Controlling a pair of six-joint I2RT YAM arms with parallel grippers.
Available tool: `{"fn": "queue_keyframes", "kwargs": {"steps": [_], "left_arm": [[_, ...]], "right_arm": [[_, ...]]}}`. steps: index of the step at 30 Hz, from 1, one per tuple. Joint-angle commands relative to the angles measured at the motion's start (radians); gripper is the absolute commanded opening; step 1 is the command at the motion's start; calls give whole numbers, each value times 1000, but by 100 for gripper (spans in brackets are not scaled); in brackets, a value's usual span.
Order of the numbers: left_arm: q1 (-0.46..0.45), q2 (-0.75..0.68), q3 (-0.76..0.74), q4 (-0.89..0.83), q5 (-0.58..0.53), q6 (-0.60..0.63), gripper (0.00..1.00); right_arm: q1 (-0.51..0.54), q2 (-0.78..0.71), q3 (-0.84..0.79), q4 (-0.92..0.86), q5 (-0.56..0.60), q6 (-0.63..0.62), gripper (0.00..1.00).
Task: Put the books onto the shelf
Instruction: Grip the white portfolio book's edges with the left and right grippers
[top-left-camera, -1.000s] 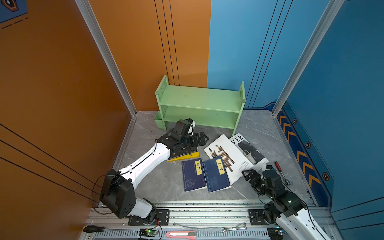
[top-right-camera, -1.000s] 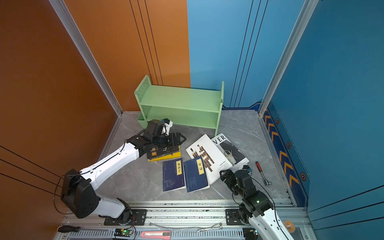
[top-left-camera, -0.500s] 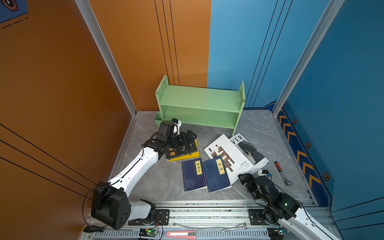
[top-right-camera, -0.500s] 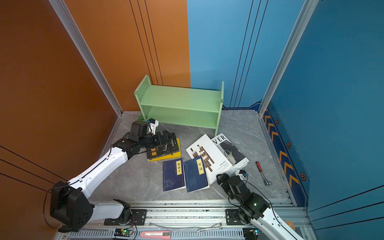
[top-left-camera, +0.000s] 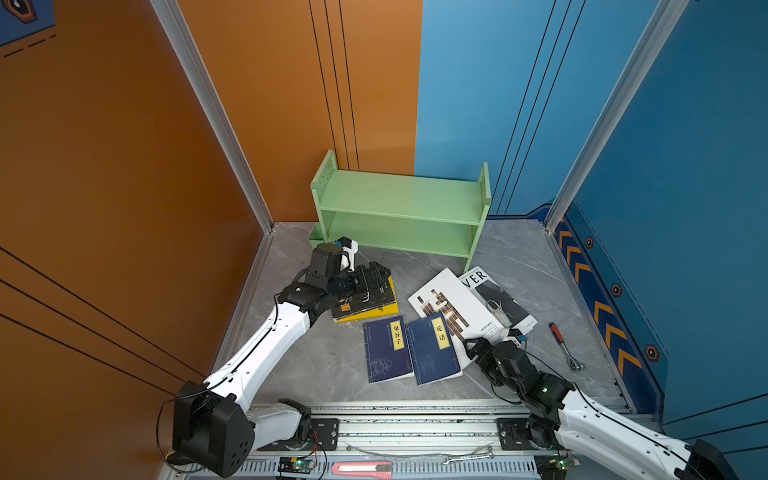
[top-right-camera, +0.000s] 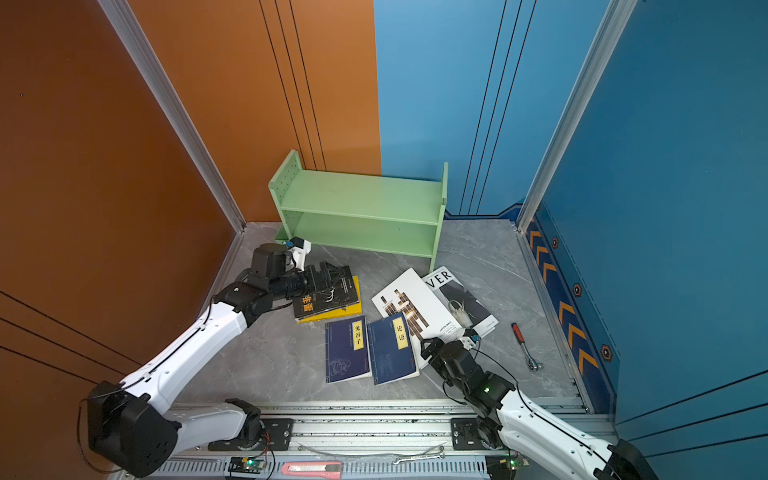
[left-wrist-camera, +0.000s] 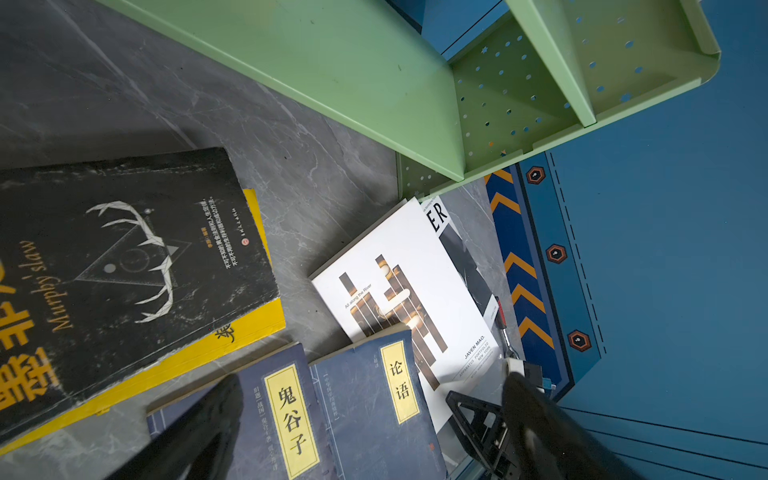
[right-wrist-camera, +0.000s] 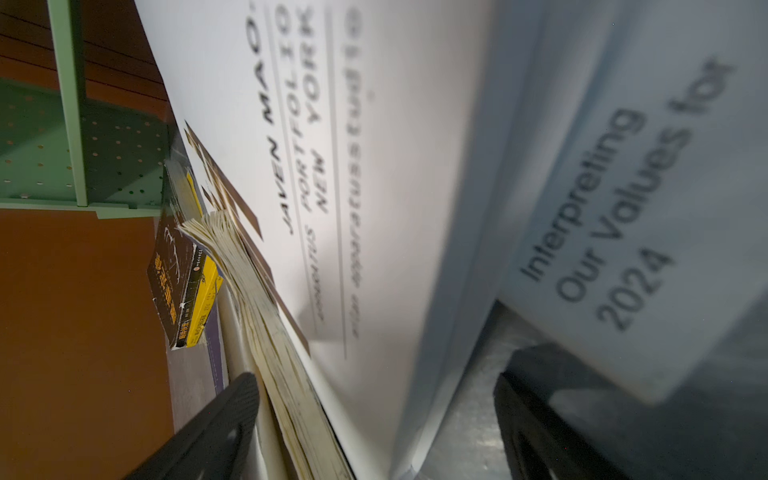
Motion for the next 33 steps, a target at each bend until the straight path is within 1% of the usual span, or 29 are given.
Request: {"fn": "queue_keyframes", "kwargs": {"steps": [1, 2, 4, 8, 12, 15, 17, 19, 21, 25, 26, 33], "left_arm": [[14, -15, -31, -19, -12, -1, 98], [16, -15, -31, -18, -6, -2, 98], [18, -11, -28, -15, -2, -3, 98], [21, 17, -24, 14, 31, -8, 98], [7, 87, -8, 9, 76, -5, 98], [-41, 134, 5, 23, 47, 37, 98], [-75, 176, 49, 24, 19, 75, 98], [-102, 233, 76, 35, 3, 87, 98], [-120, 297, 99, 55, -2, 80, 98], [-157, 404, 144, 109, -58, 76, 98], [-163, 430, 154, 152, -67, 74, 98], [-195, 606, 233, 193, -63, 26, 98]], "right_arm": [[-18, -42, -41, 63, 48, -20, 89], [-53, -55, -46, 66, 40, -28, 89], [-73, -77, -49, 60, 23, -41, 88], [-107, -96, -58, 55, -4, -57, 87], [-117, -87, -58, 67, -14, -59, 86], [-118, -76, -57, 80, -19, -59, 86], [-118, -70, -55, 89, -26, -61, 86], [-119, -64, -51, 95, -34, -65, 86], [-119, -57, -48, 104, -44, -67, 86], [-121, -41, -46, 126, -54, -67, 86], [-121, -37, -46, 129, -57, -69, 86], [-125, -15, -48, 151, -67, -76, 88]]}}
